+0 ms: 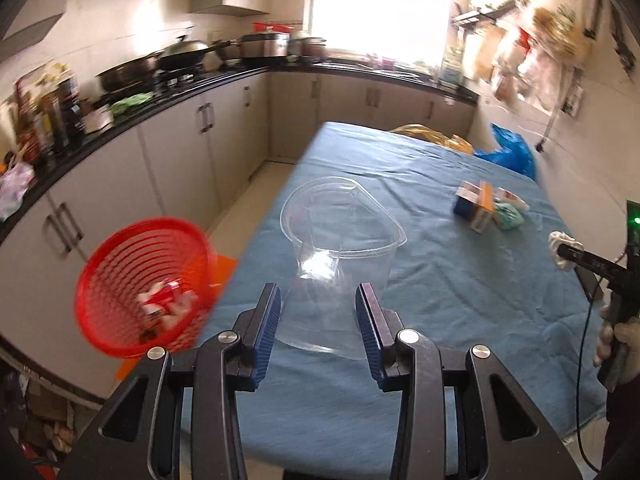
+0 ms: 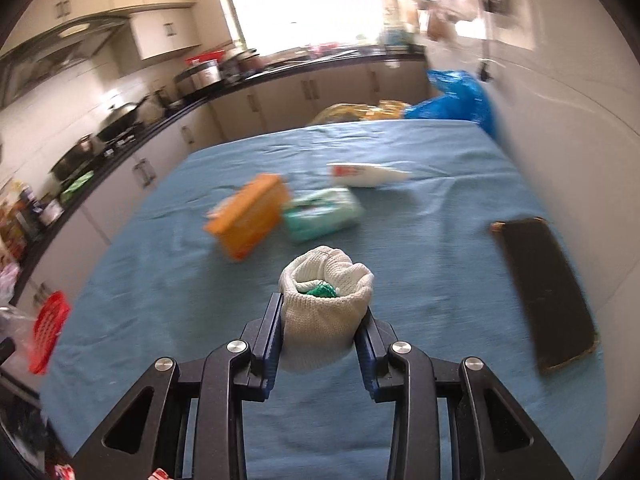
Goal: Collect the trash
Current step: 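Carry the cup and cloth bundle over the red wastebasket with both tools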
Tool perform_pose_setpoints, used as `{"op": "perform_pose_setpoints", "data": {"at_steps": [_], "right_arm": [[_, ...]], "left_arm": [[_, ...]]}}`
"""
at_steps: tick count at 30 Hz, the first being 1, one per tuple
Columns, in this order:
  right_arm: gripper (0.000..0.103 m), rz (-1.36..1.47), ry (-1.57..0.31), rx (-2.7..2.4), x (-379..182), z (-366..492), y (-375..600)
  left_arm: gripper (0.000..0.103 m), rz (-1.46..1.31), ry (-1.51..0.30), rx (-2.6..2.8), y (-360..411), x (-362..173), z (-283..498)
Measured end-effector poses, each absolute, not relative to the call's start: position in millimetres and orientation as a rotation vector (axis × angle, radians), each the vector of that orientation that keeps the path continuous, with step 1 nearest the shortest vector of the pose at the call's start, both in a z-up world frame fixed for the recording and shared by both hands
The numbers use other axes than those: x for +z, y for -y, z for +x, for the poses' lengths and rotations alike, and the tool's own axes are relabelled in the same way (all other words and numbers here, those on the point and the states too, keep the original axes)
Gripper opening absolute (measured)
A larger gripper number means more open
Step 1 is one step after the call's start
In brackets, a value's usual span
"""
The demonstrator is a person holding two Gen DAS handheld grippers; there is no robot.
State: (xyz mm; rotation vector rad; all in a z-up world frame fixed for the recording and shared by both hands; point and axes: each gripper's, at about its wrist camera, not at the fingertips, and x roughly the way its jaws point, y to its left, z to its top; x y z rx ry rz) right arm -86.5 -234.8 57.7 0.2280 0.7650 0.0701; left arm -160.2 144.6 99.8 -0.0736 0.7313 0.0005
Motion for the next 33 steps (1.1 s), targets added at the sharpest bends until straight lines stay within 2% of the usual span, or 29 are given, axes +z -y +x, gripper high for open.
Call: {"op": "perform_pose_setpoints", "data": {"at_steps": [14,24,31,33], "right_arm": [[0.036,0.112,-0.834,0.455,69.1,-65.8,27.0],[0.036,0.072,-0.854,0.715,73.7,-46.4,-120.3],[0.037,0.070,-0.879,0.804,66.8,-35.8,-186.5],[0.041,0.089,-0.892,0.831,62.7,-30.4,-200.3]], "left_arm": [[0.038,-0.231,-0.762,0.236,-301.4,81.4,-166.5],[0.038,-0.308,-0.806,0.264,-351.8,48.4,-136.7],[0.039,-0.348,-0.806,0.240,-366.4,37.7,-128.1],[0.039,-0.358,-0.797,0.236,-369.3,37.6,-131.2]]}}
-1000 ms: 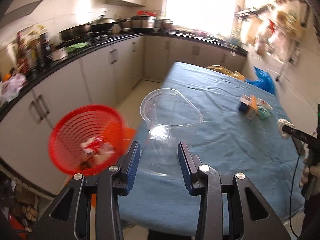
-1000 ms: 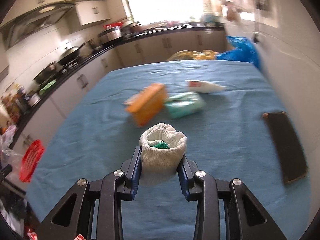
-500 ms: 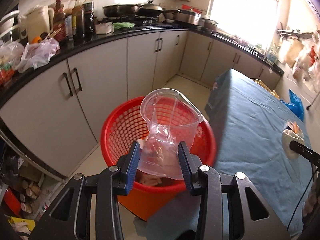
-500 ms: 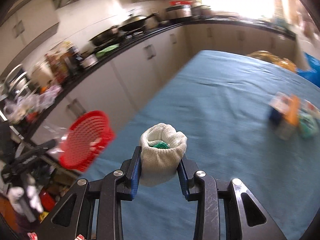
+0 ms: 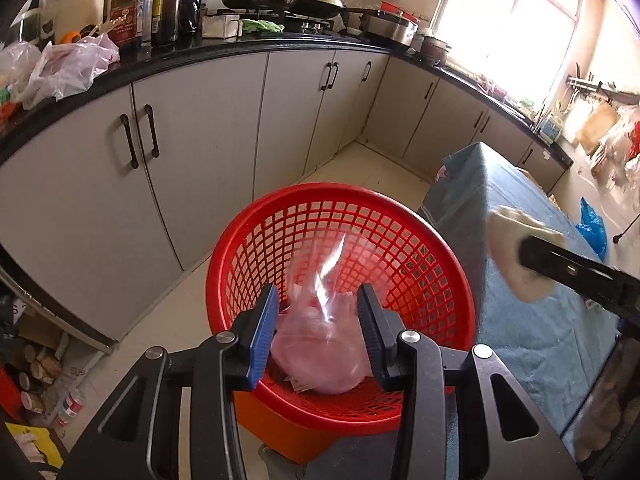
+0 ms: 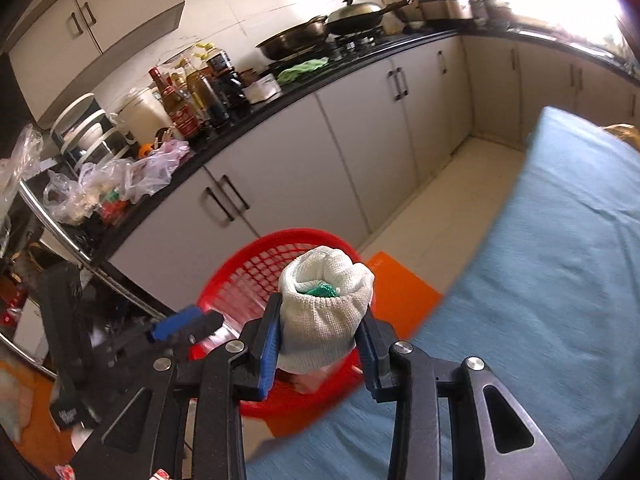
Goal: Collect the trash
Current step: 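Carry the cup and cloth bundle over the red wastebasket with both tools, then open both tools to drop the cup and cloth into the wastebasket, then turn both open tools back toward the table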
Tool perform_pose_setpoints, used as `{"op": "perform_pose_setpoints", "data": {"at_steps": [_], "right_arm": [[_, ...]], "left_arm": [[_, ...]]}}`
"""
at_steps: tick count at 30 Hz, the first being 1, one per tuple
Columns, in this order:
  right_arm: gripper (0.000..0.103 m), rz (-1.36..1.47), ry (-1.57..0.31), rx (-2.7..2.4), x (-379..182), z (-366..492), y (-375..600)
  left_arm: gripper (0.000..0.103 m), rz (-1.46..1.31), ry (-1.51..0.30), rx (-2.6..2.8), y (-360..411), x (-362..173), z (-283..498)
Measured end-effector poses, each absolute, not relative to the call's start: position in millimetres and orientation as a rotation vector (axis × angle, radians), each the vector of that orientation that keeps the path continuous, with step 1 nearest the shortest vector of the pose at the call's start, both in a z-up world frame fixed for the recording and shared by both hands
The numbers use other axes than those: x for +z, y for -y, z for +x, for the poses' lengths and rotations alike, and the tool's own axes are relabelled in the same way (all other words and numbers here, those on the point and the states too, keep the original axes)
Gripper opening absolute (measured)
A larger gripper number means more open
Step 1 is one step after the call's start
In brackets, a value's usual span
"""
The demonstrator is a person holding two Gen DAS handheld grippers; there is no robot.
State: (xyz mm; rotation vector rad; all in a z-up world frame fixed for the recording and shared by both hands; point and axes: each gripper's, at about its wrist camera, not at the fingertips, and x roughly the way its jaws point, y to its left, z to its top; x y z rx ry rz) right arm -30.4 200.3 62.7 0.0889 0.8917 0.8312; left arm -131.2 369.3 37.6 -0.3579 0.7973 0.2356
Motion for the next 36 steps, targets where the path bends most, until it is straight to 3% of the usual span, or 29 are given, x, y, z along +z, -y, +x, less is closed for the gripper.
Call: {"op": "perform_pose_setpoints", "data": {"at_steps": [4,11,36], "right_arm": [[0.051,0.109,-0.914,0.865,56.8,-20.1,-221.4],[0.053,0.123,-0.927,0.851,54.2,-19.3,-212.1],[0.058,0.138,-0.912,0.593,50.7,-64.0,-40.9]], "left_arm": [[0.049,-0.348,-0.785,0.239,-371.3,39.4,-140.0],[0.063,-0.298,-0.753,0.267,-362.8,50.3,-159.6],[0.067,-0.116,-0.750,0.309,-258.8,66.9,-189.2]]}}
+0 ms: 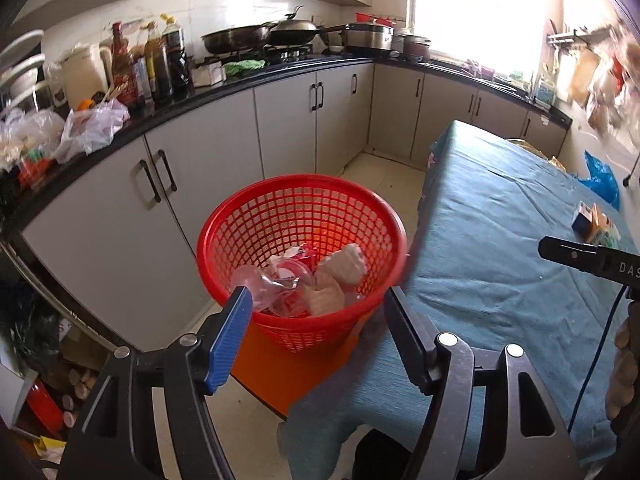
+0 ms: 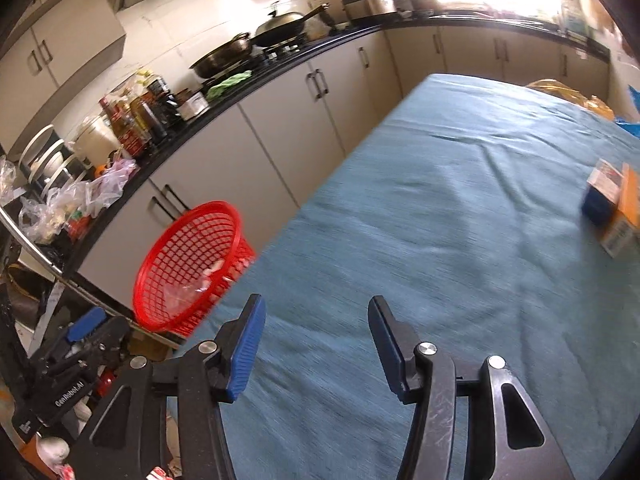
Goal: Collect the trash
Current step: 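Turn both open tools back toward the table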
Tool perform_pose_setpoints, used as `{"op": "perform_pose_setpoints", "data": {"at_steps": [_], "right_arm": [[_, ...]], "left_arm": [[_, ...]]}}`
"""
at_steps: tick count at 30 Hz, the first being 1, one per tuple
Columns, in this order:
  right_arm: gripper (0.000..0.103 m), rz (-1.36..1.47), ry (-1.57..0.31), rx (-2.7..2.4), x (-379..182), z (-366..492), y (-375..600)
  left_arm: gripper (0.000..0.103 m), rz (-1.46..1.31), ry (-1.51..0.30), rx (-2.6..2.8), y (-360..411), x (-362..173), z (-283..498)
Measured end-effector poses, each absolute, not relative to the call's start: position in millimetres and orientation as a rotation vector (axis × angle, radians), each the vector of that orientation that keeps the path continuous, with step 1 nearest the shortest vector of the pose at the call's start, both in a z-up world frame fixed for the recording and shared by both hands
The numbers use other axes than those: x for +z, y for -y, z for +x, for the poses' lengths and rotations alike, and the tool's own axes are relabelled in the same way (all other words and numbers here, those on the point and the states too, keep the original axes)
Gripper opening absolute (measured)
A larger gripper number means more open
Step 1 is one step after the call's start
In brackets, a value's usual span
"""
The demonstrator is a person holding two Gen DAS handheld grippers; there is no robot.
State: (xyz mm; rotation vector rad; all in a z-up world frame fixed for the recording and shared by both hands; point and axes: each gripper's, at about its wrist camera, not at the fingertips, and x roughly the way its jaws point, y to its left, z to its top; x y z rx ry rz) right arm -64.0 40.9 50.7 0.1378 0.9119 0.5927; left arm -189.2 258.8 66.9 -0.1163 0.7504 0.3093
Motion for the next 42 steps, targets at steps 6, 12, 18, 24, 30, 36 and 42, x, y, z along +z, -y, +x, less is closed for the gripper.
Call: {"op": "perform_pose_setpoints", "data": {"at_steps": [6,12,18,24,30,36,42], "right_arm": [[0.059,0.153,-0.913,0.518,47.8,-73.1,5.3],[0.060,0.185,-0.906,0.442,47.2,-80.6,56.6],[0.062,0.190,-0.905,0.346,41.1,-87.8,111.5],[0.062,0.250,-0.913,0.205,30.4,-88.5,184.4],[0.063,0.318,-0.898,0.084,26.9,-75.5,241.6],[0.068,0.356,-0.875,0.018,29.9,-52.2,274.2],[0.070,0.394,-0.841,0.017,34.2,-19.2,281.8]], "left_arm": [[0.068,-0.084,-0.753,0.276,-228.8,69.9,-186.6],[0.069,-0.055,-0.762,0.234,-200.0,68.2,-181.5],[0.069,-0.049,-0.785,0.173,-174.3,61.5,-174.2],[0.069,-0.037,-0.826,0.101,-143.3,50.1,-157.0],[0.070,-0.037,-0.862,0.022,-113.7,40.0,-134.8],[0.070,-0.035,-0.897,-0.050,-83.9,33.7,-114.3],[0.071,-0.034,-0.917,-0.129,-60.1,35.2,-96.5]]}}
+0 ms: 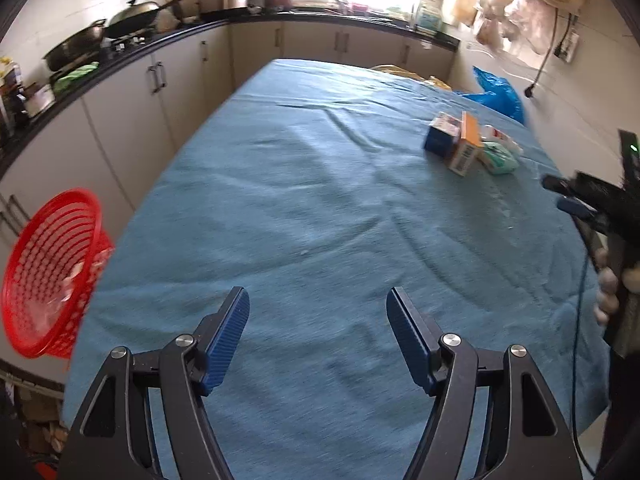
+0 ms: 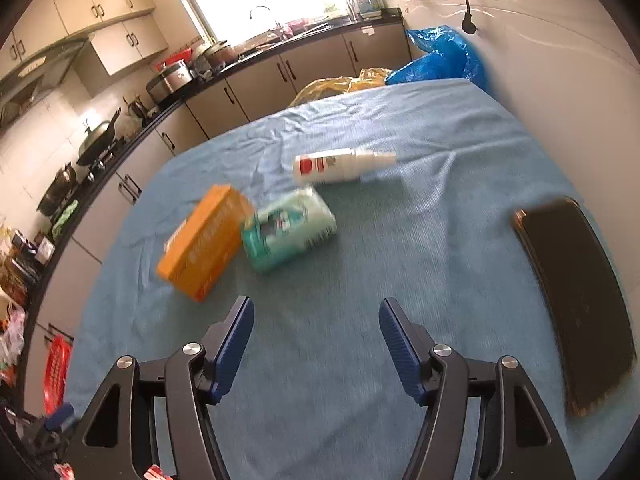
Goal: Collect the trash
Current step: 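Turn both open tools back toward the table, then grasp the long orange box with the left tool while the right tool grasps the white medicine box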
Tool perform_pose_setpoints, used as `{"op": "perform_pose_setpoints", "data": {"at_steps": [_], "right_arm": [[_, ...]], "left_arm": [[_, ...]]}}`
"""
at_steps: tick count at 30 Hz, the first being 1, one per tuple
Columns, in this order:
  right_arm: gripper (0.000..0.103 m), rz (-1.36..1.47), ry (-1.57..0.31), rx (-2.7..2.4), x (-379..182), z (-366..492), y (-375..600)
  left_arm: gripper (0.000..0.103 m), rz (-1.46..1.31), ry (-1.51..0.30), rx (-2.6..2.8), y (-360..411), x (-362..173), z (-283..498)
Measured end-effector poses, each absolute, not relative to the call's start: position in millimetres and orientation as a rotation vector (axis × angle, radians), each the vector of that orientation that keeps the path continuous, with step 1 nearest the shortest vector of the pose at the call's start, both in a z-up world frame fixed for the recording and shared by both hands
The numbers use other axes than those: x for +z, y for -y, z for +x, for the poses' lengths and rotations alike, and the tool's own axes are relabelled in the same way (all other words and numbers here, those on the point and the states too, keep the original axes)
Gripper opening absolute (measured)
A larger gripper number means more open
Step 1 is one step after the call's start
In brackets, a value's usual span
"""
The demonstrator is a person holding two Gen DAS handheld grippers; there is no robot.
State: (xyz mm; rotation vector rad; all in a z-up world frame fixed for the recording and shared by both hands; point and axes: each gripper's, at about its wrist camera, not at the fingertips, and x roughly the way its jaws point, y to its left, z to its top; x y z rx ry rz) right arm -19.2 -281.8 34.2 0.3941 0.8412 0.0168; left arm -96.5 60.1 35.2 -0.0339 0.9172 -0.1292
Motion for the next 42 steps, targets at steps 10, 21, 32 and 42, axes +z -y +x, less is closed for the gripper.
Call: {"op": "perform_pose_setpoints", "data": {"at_steps": [10,21,32,42], "right_arm": [[0.070,0.475,-0.829,0.012,12.3,20.4,296.1],[0.071,0.485,-0.813,-0.019,5.6,12.7,320.6],[0.071,0.442,-0.809,-0.002,4.3,12.4,309.6],[0.072,0.407,-0.807,-0.005,5.8,12.2,301.2]], "left_arm": [[0.076,0.030,-0.831,-0.228,8.9,66.6,-44.3],[0.076,0.148,-0.860,-0.324,109.8,44.2,58.7],[0.022,0.115,-0.940,-0.325,122.6,24.8,68.4],[0.022,0.058,-0.956,-0.282,32.9,44.0,-7.3]]}}
